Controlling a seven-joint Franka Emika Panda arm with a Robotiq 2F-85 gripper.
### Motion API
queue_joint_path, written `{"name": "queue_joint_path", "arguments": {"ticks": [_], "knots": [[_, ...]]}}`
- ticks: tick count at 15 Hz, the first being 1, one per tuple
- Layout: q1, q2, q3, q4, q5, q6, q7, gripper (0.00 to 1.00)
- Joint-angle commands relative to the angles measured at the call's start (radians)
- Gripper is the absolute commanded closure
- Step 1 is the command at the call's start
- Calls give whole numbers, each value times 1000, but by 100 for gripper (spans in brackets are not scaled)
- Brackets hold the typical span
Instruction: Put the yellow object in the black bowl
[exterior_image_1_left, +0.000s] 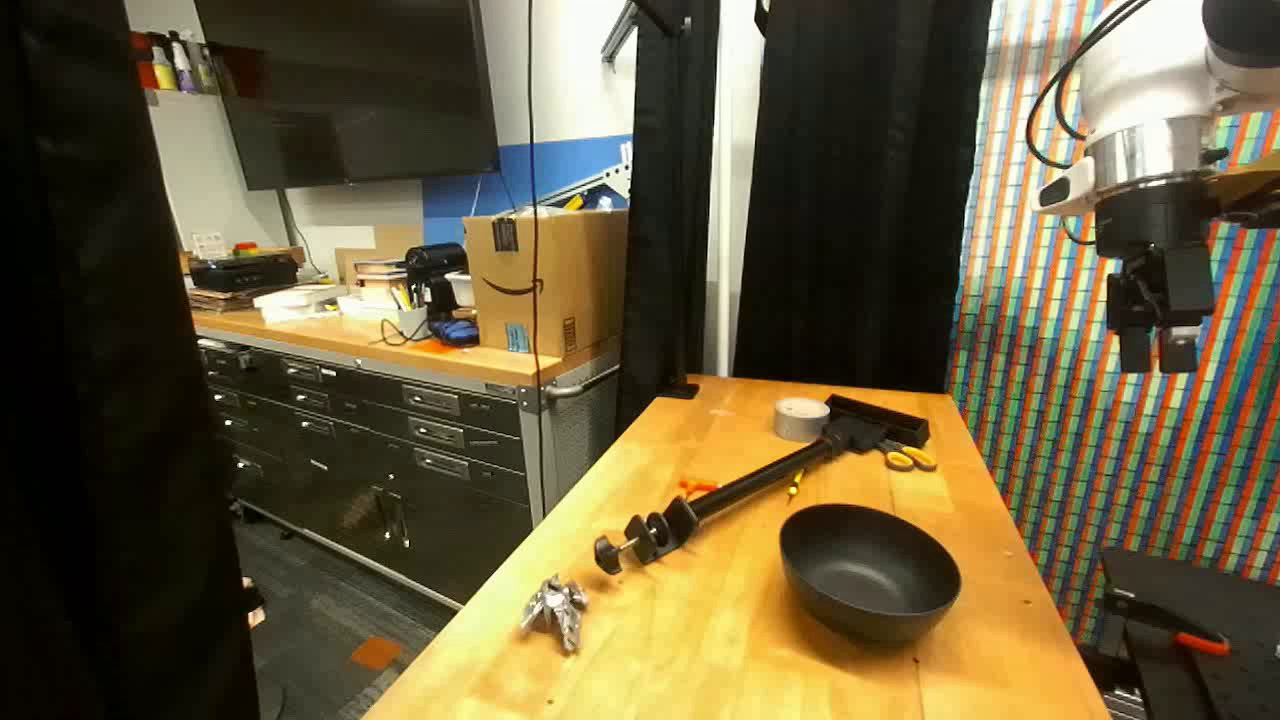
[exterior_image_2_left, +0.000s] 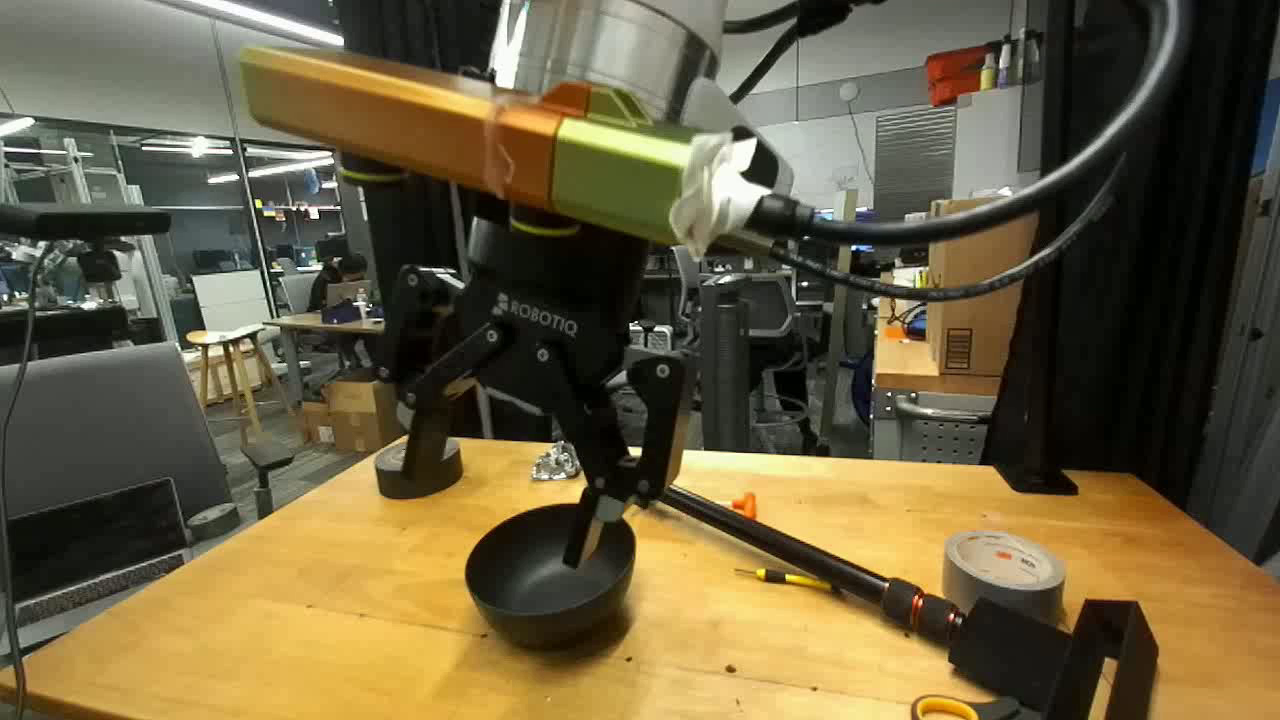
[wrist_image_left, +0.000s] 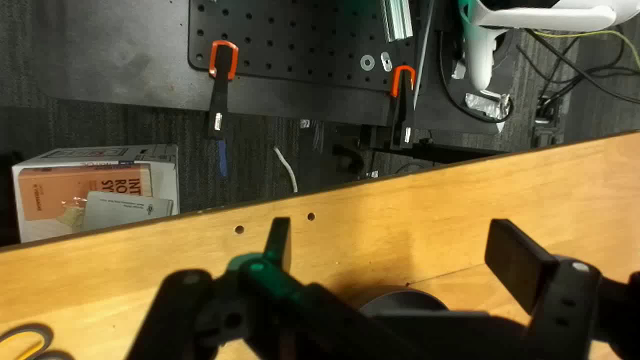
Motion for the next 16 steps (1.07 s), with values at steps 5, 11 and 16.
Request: {"name": "queue_joint_path", "arguments": {"ticks": [5, 11, 16], "knots": [[-22, 5, 19, 2, 12, -3, -13, 0], [-25, 33, 41, 20, 49, -7, 62, 0], [-29, 103, 101, 62, 176, 25, 238, 0]]}}
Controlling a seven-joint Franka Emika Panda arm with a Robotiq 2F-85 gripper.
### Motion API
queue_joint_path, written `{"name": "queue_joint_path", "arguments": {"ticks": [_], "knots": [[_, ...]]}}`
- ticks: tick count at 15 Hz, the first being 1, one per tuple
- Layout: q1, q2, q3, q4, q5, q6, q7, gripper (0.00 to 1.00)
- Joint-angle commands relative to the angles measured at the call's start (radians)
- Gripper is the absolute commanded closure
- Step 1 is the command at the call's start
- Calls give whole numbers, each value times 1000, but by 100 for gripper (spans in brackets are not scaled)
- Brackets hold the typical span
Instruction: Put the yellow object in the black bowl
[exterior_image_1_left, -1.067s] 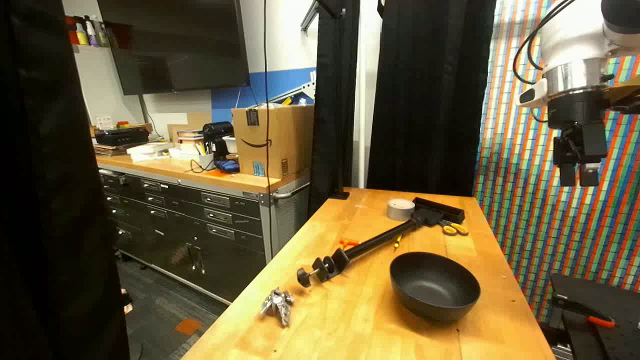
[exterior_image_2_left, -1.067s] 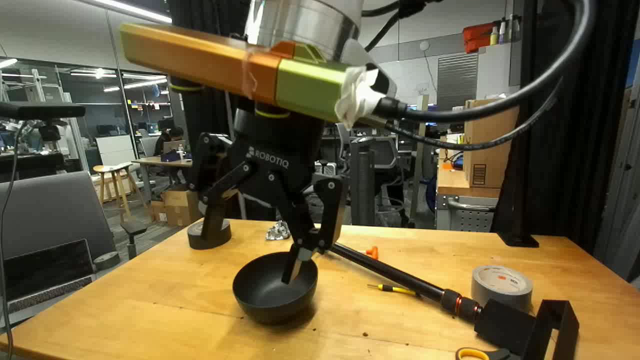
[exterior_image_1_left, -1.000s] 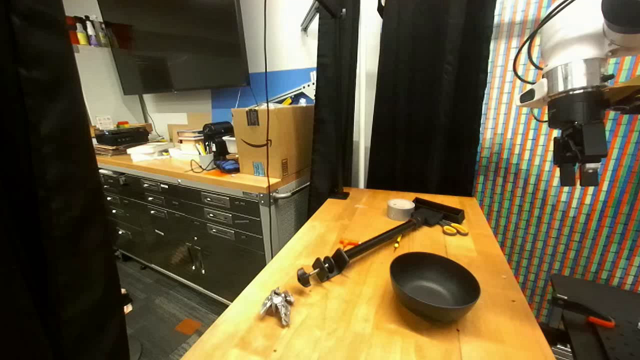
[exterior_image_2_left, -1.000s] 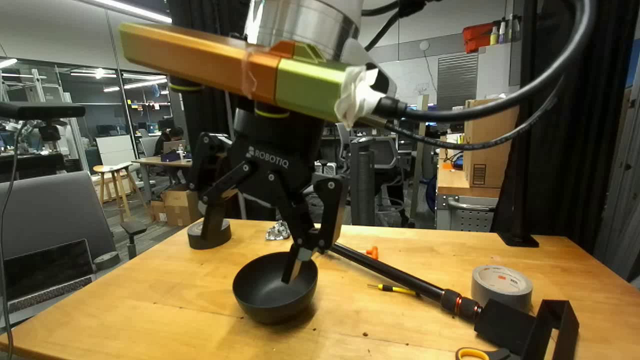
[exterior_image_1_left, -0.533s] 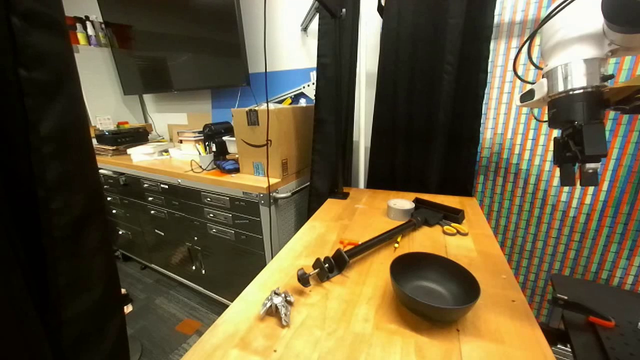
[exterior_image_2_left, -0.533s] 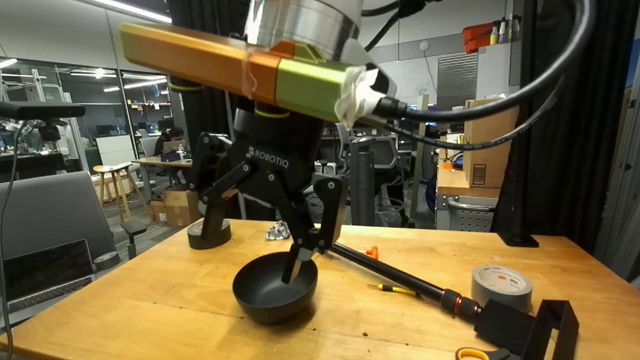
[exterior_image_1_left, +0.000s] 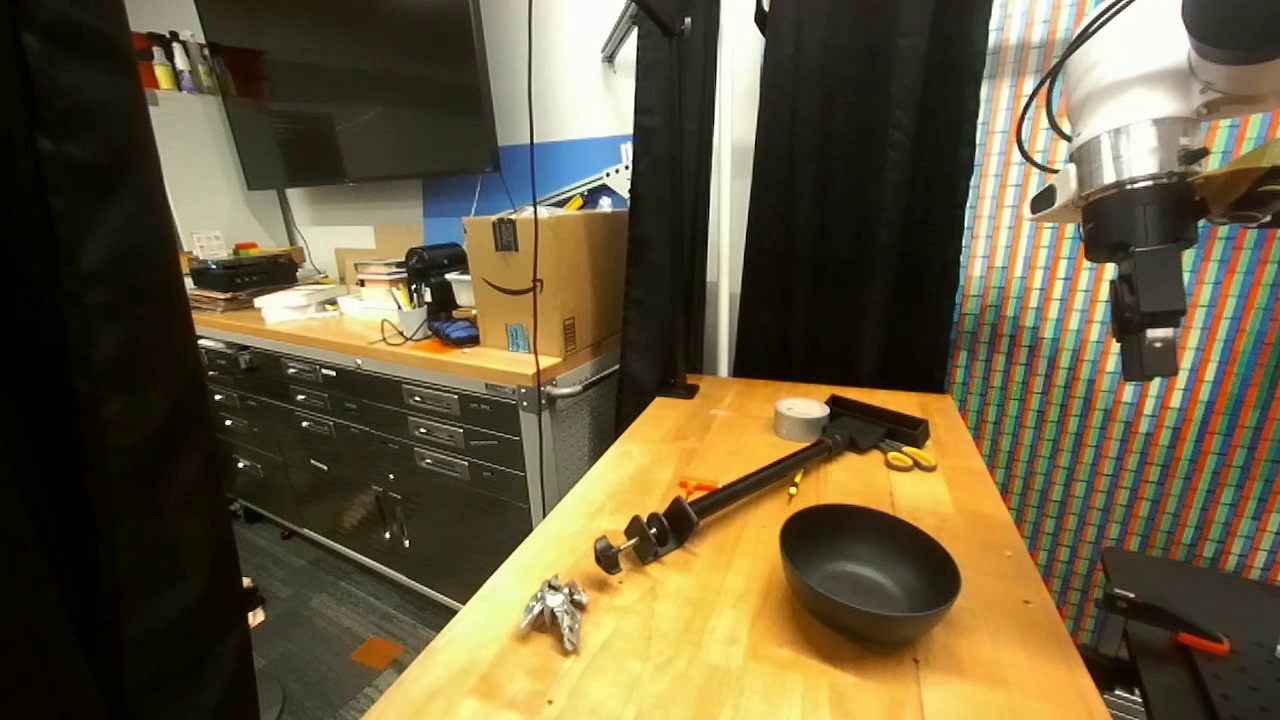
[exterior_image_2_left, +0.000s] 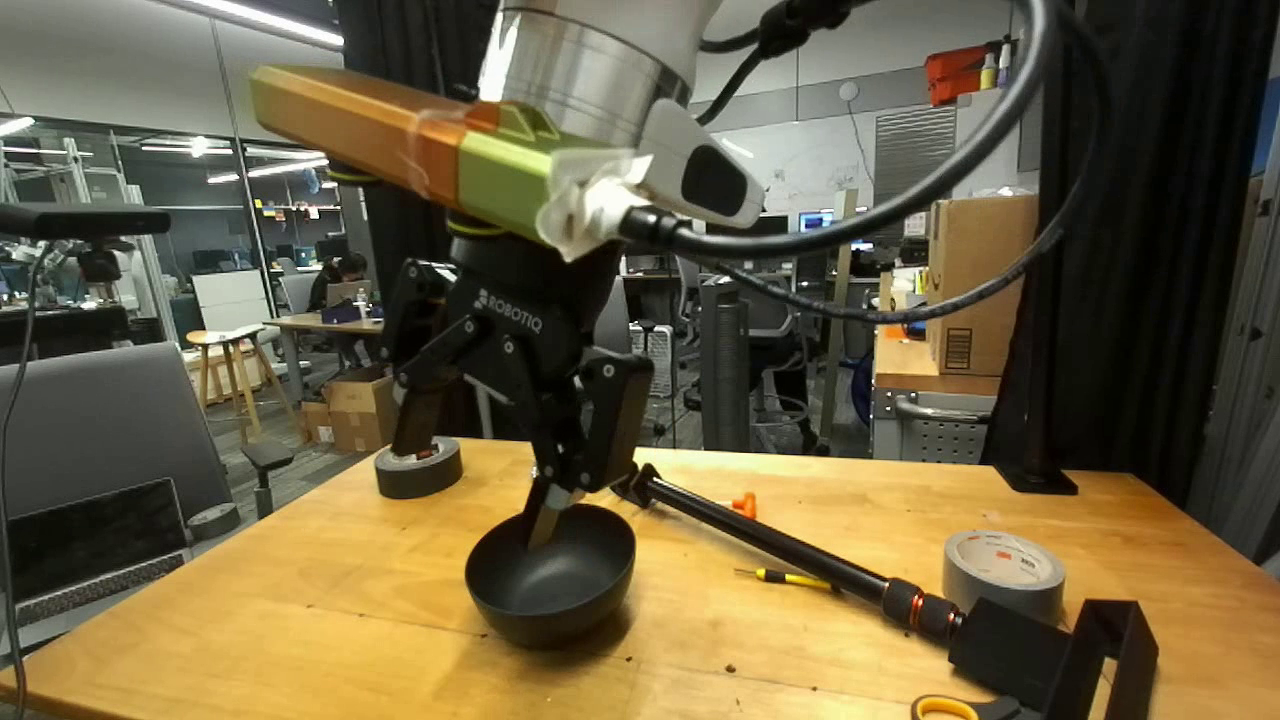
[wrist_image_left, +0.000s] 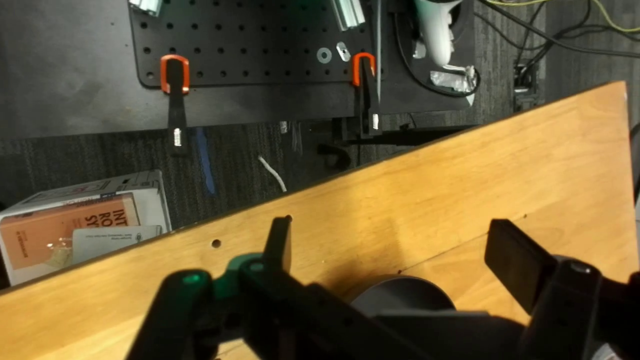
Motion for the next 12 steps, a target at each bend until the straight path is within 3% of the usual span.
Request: {"name": "queue_joint_path", "arguments": {"ticks": [1, 12], "knots": [[-24, 75, 63, 58, 94, 39, 128, 0], [-71, 326, 166, 229, 213, 399, 524, 0]]}}
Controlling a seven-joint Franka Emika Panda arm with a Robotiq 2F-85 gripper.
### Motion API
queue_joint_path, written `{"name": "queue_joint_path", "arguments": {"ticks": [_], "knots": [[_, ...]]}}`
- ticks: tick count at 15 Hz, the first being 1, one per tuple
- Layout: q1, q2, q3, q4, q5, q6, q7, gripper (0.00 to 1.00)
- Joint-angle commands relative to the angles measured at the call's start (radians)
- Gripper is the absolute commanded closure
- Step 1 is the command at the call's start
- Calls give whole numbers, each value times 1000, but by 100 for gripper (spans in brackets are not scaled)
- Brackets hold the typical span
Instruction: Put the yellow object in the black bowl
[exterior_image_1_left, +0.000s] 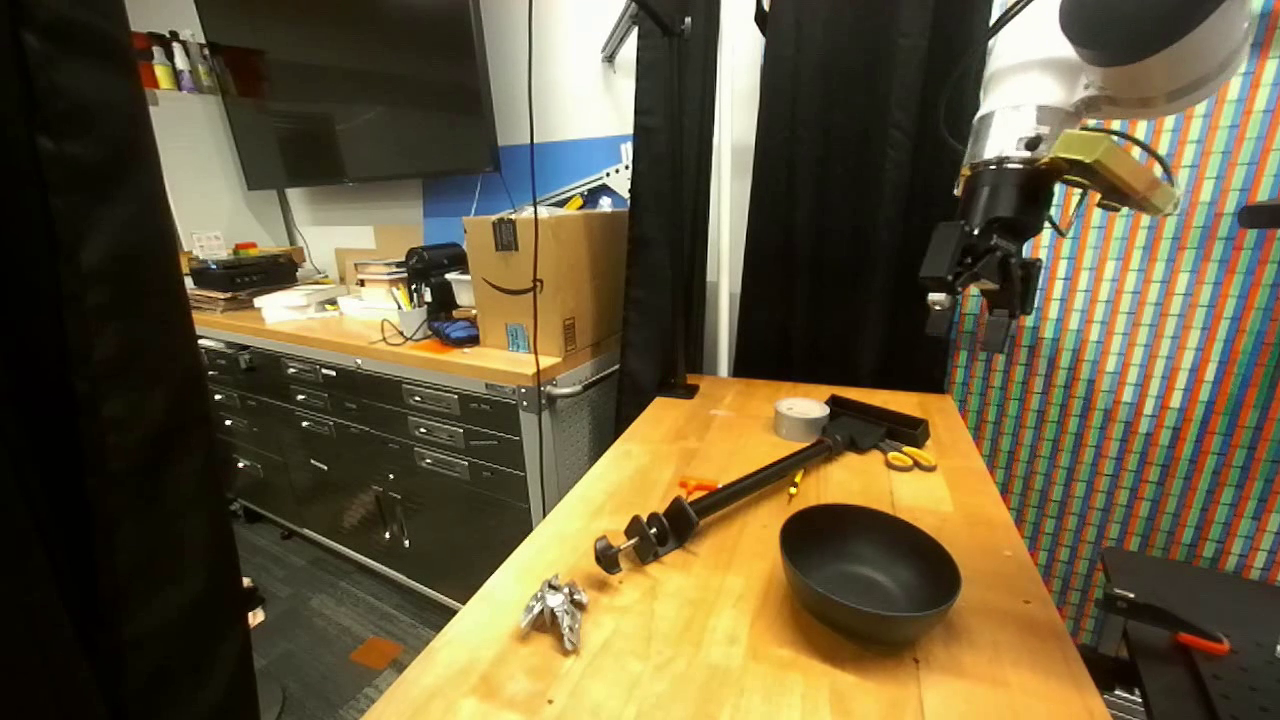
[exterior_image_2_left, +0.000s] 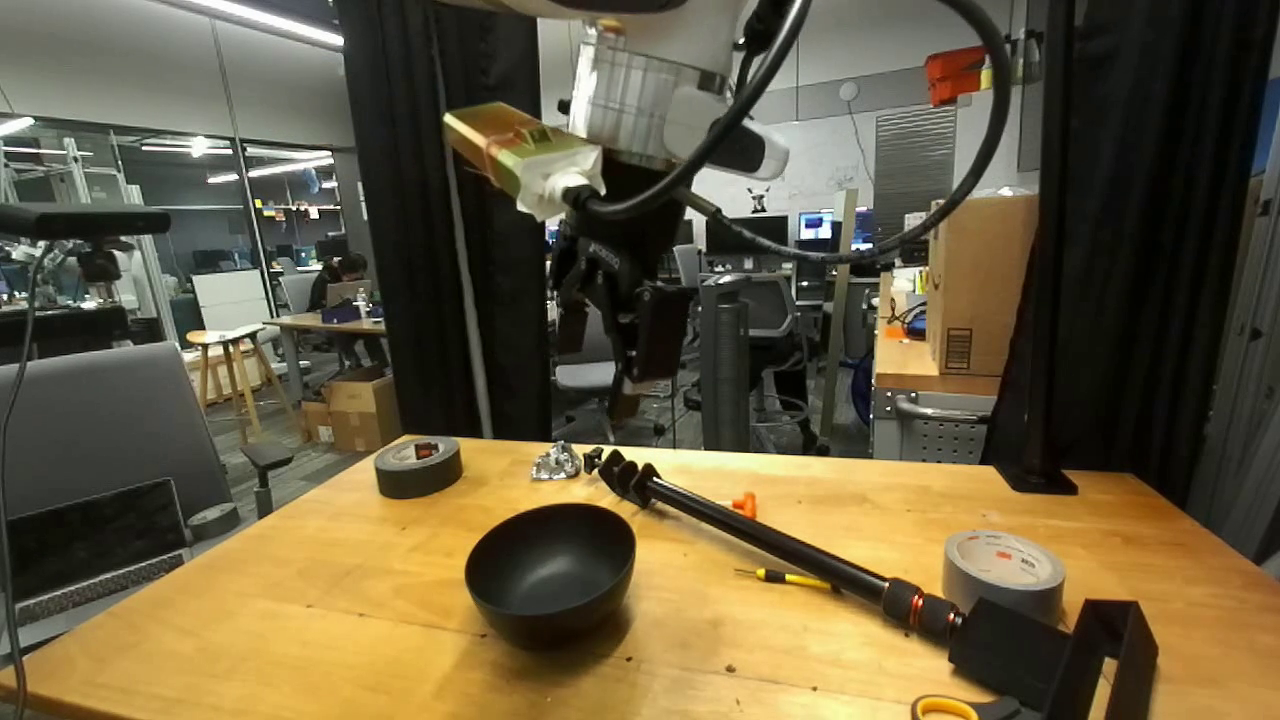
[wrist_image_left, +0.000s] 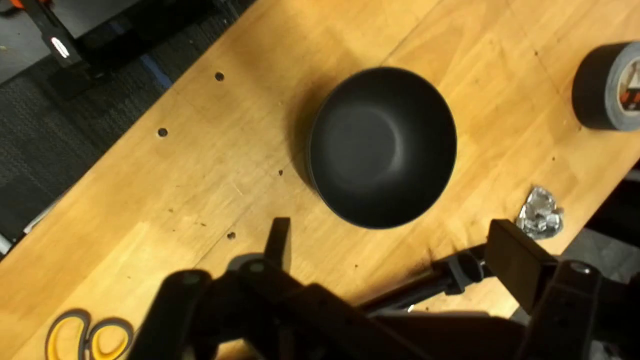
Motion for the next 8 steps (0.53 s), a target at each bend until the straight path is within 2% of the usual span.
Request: {"name": "queue_joint_path", "arguments": {"ticks": [1, 4, 8], "knots": [[-33, 109, 60, 68, 4, 124, 138, 0], [-38, 193, 97, 78, -54, 235, 207, 0], [-40, 295, 119, 100, -149, 315, 292, 0]]}}
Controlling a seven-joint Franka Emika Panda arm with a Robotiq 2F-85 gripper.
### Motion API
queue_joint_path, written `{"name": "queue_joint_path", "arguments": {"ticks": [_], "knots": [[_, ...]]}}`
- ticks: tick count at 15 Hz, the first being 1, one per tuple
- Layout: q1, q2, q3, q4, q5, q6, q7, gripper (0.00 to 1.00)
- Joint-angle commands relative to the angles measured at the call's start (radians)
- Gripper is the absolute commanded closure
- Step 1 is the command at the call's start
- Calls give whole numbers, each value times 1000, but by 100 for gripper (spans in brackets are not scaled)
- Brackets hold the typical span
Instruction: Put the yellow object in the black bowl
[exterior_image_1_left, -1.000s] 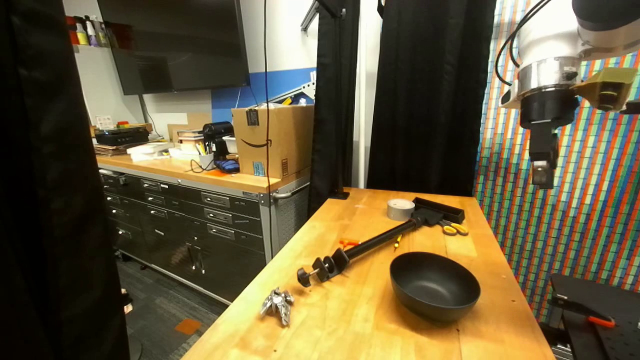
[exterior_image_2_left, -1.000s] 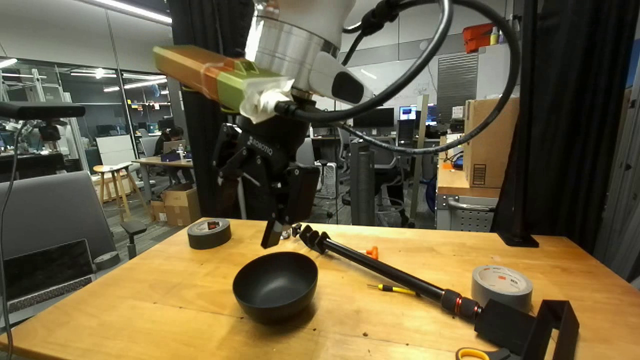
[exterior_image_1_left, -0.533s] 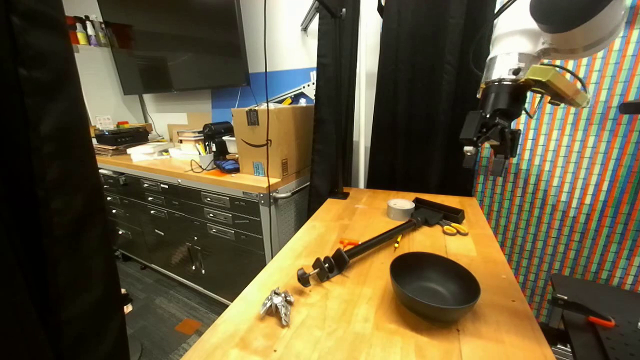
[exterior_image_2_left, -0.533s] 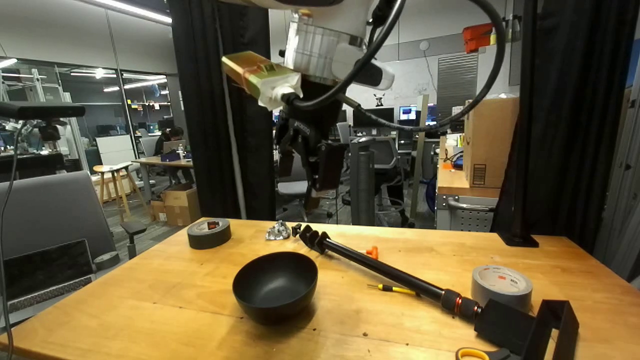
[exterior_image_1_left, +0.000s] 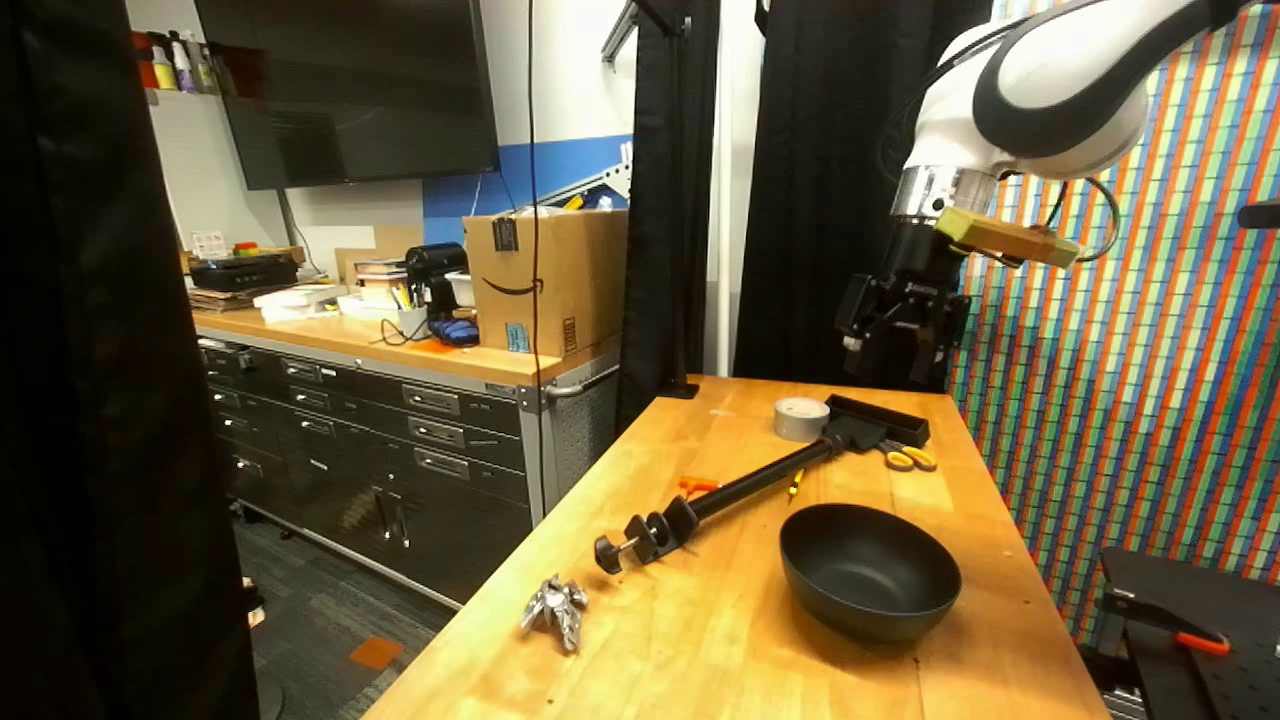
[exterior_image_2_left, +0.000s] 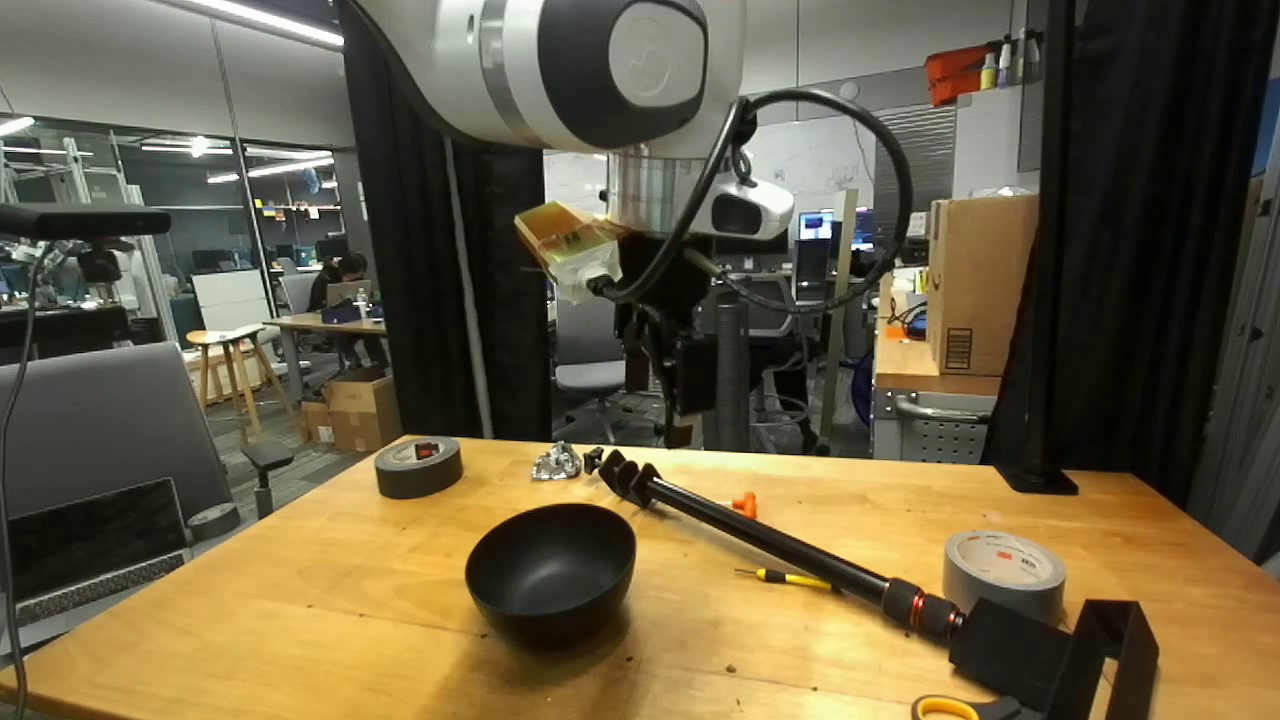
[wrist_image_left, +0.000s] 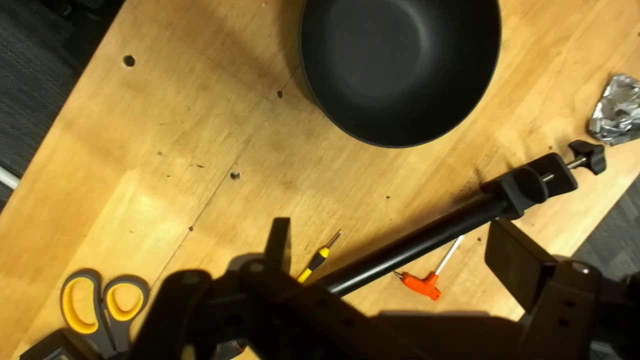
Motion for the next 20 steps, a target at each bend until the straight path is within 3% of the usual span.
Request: {"name": "queue_joint_path", "arguments": {"ticks": [1, 9, 20], "knots": [[-20, 107, 25, 62, -92, 54, 85, 0], [-8, 291, -11, 164, -289, 94, 175, 0], [13, 474, -55, 272, -225, 105, 131, 0]]}}
